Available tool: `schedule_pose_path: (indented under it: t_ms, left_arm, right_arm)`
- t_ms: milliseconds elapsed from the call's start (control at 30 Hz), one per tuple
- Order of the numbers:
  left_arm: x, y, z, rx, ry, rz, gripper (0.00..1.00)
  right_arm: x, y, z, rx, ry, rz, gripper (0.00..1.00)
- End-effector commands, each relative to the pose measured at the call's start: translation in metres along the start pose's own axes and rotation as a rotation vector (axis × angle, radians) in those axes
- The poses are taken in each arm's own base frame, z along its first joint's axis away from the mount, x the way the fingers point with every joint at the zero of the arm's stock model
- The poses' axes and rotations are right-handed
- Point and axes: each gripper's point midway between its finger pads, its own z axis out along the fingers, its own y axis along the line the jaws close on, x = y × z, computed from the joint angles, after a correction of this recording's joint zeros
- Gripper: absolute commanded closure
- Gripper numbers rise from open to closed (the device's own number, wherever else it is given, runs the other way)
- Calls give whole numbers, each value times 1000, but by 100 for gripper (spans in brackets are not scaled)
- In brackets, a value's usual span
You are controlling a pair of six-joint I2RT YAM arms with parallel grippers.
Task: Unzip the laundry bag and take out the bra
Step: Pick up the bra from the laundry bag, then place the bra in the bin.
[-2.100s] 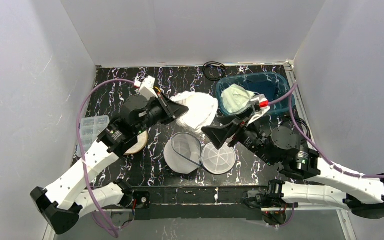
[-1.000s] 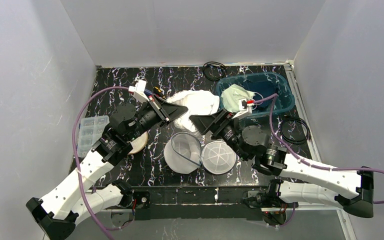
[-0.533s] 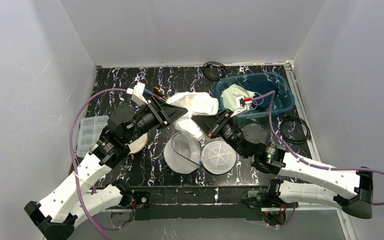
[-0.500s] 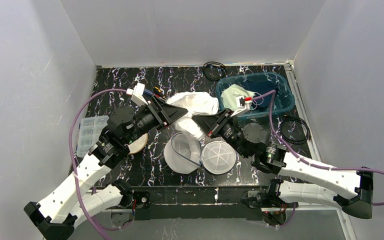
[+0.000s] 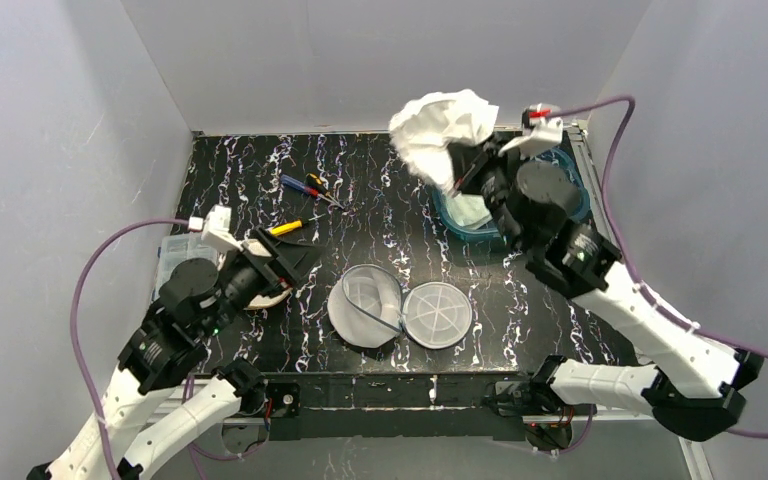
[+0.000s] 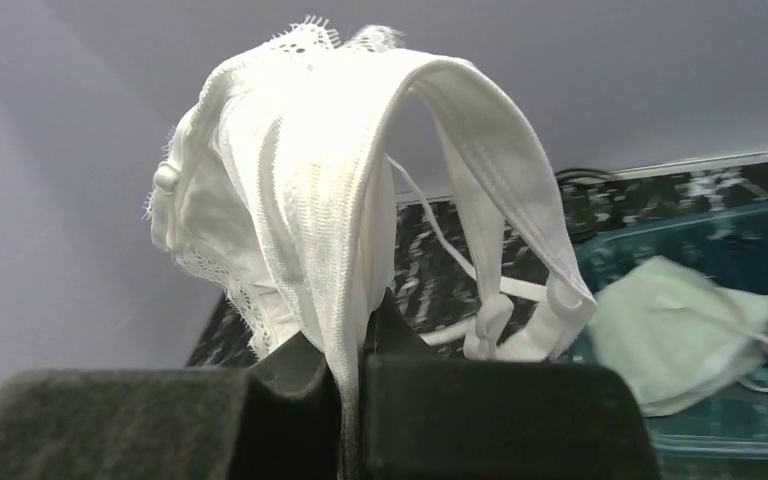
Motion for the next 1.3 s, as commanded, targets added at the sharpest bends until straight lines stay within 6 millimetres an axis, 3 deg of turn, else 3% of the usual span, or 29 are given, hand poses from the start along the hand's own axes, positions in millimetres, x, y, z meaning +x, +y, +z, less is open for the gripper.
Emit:
schedule_pose_path:
  t_ms: [0,100,233,533,800,1267]
  left_arm:
    - [13,52,-15,-164,-1,50,8]
    - [28,72,-20,-198,33,46,8]
    - [50,90,-24,-210,92,24,8]
    - [72,111,-28,-225,135,2,8]
    - [92,125,-18,-247,189,-33,9]
    - [101,132,-14,-269,223,-32,9]
  right_arm:
    - [0,-61,41,168,53,-135,99]
    - [7,-112,74,237,92,-62,99]
    - [16,-168,102,256,110,40,99]
    - [62,-238,131,251,229,65,99]
    - [129,-275,123,292,353,97,99]
    - [211,-327,115,385,501,119,99]
